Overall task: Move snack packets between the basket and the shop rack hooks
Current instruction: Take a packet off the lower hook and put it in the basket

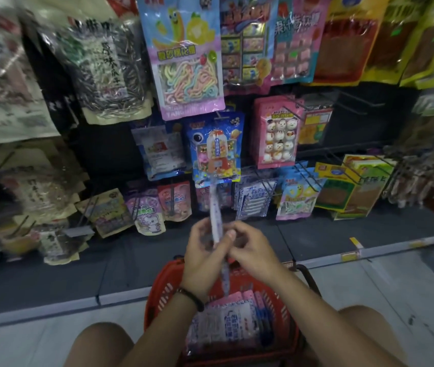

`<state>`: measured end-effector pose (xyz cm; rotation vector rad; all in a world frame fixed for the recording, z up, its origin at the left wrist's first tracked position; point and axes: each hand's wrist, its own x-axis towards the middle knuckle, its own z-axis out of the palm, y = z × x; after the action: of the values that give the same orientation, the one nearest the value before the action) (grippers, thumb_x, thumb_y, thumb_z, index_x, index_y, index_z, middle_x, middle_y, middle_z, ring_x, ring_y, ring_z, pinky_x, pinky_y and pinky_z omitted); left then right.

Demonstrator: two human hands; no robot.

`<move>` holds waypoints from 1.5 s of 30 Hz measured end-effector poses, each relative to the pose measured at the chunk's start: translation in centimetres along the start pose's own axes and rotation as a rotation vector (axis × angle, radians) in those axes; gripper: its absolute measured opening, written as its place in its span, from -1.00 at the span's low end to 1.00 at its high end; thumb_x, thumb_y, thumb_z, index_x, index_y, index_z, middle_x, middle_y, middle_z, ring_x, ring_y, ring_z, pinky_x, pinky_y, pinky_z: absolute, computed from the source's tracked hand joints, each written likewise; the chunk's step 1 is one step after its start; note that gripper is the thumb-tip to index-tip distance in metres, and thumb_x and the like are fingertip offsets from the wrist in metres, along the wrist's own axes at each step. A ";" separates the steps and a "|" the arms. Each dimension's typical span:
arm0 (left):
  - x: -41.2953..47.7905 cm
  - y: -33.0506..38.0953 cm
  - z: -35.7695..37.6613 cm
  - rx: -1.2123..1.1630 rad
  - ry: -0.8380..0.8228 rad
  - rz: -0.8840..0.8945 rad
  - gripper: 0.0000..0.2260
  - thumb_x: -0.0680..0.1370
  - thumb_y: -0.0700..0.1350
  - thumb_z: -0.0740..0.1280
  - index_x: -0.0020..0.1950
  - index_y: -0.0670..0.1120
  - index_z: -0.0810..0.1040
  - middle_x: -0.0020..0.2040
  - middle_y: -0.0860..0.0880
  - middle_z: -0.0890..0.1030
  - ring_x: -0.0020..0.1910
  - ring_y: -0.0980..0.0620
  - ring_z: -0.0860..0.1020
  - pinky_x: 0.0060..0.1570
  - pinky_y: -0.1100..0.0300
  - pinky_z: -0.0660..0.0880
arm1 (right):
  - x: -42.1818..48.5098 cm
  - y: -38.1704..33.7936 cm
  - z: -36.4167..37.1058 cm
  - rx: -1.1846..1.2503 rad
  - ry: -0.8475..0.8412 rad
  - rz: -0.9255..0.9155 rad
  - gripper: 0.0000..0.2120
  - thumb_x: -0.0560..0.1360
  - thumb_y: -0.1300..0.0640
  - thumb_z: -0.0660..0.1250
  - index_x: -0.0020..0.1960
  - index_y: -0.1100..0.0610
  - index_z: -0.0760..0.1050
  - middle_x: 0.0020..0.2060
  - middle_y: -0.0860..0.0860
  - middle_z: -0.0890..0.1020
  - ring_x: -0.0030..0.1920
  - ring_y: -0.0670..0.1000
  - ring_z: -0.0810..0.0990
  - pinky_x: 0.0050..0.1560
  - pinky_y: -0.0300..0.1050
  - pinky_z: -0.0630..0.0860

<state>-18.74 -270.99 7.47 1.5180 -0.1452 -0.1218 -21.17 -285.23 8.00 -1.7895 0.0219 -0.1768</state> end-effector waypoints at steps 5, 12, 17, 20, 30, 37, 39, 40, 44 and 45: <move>1.1 -0.2 -2.8 0.021 0.157 -0.071 -0.83 0.61 -0.09 0.50 0.19 -0.05 0.73 0.10 0.03 0.78 0.14 -0.01 0.74 0.23 -0.13 0.65 | -0.2 0.0 -1.5 -0.164 -0.059 0.018 -0.78 0.55 0.01 0.54 0.19 -0.12 0.69 0.10 -0.06 0.64 0.00 -0.14 0.69 0.07 -0.09 0.67; 2.6 0.0 -4.4 -0.007 -0.055 -0.151 -0.76 0.61 -0.17 0.48 0.28 -0.10 0.67 0.19 -0.07 0.76 0.22 -0.11 0.72 0.29 -0.17 0.61 | 2.7 -0.4 -5.2 -0.153 0.179 0.195 -0.37 0.54 -0.19 0.50 0.52 0.00 0.44 0.17 -0.10 0.61 0.20 -0.01 0.61 0.25 0.04 0.54; 4.2 0.2 -3.3 0.199 -0.118 -0.052 -0.78 0.55 -0.19 0.56 0.16 -0.05 0.64 0.03 0.07 0.78 0.03 0.08 0.75 0.12 -0.05 0.70 | 4.5 0.6 -7.0 -0.039 0.113 0.157 -0.79 0.59 0.12 0.51 -0.15 -0.01 0.52 -0.39 -0.21 0.62 -0.36 -0.21 0.57 -0.17 -0.11 0.50; 5.4 0.5 -2.3 0.256 -0.128 -0.023 -0.89 0.63 -0.17 0.46 -0.04 -0.04 0.56 -0.35 0.30 0.65 -0.33 0.31 0.62 -0.24 0.31 0.61 | 5.1 1.5 -7.8 -0.046 0.144 0.160 -0.83 0.61 0.13 0.48 0.00 0.20 0.54 -0.14 0.26 0.68 -0.31 0.04 0.67 -0.22 -0.01 0.63; 12.1 -3.8 3.3 0.361 -0.063 -0.053 -0.61 0.53 0.04 0.55 -0.10 -0.28 0.57 -0.21 -0.29 0.68 -0.18 -0.31 0.66 -0.13 -0.20 0.61 | 8.0 10.2 -10.6 0.075 0.357 0.321 -0.65 0.45 -0.04 0.60 -0.13 -0.02 0.41 -0.18 0.14 0.58 -0.07 0.18 0.69 0.00 0.19 0.67; 16.5 -9.7 9.2 0.263 -0.099 -0.182 -0.92 0.55 -0.48 0.44 -0.07 -0.35 0.60 -0.28 -0.11 0.53 -0.39 0.17 0.56 -0.22 0.31 0.53 | 9.5 15.9 -12.8 0.194 0.508 0.314 -0.90 0.58 0.03 0.49 -0.03 -0.01 0.58 -0.16 0.20 0.63 -0.14 0.20 0.67 -0.02 0.37 0.63; 17.7 -11.2 10.7 0.259 -0.118 -0.178 -0.93 0.55 -0.45 0.45 0.02 -0.39 0.66 -0.21 -0.13 0.66 -0.32 0.21 0.64 -0.22 0.39 0.56 | 9.9 18.0 -13.4 0.297 0.520 0.363 -0.56 0.48 -0.23 0.52 0.26 -0.06 0.60 0.06 0.00 0.71 0.04 0.14 0.73 0.09 0.29 0.66; 18.3 -12.0 11.4 0.273 -0.126 -0.165 -0.94 0.56 -0.38 0.48 0.02 -0.30 0.71 -0.21 -0.05 0.73 -0.29 0.20 0.66 -0.23 0.38 0.56 | 10.3 20.2 -13.8 0.341 0.520 0.396 -0.26 0.36 -0.42 0.51 0.43 -0.10 0.53 0.25 -0.05 0.68 0.17 0.12 0.73 0.20 0.31 0.66; 19.8 -14.2 13.6 0.244 -0.100 -0.211 -0.93 0.64 -0.16 0.46 0.01 -0.03 0.75 -0.24 -0.08 0.76 -0.24 -0.09 0.72 -0.18 0.05 0.69 | 12.4 23.3 -14.9 0.346 0.503 0.404 0.07 0.27 -0.52 0.47 0.66 -0.19 0.21 0.57 -0.14 0.43 0.49 0.04 0.53 0.44 0.33 0.51; 20.2 -14.8 14.0 0.207 -0.092 -0.230 -0.93 0.64 -0.12 0.45 0.02 -0.06 0.75 -0.20 -0.17 0.75 -0.18 -0.24 0.72 -0.13 -0.12 0.71 | 12.9 22.9 -15.3 0.324 0.502 0.402 0.03 0.30 -0.47 0.45 0.67 -0.22 0.18 0.59 -0.18 0.38 0.51 0.04 0.50 0.46 0.33 0.49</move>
<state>-1.07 -288.93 -6.25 1.7339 -0.0567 -0.3700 -8.61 -306.59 -9.60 -1.3482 0.6696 -0.3156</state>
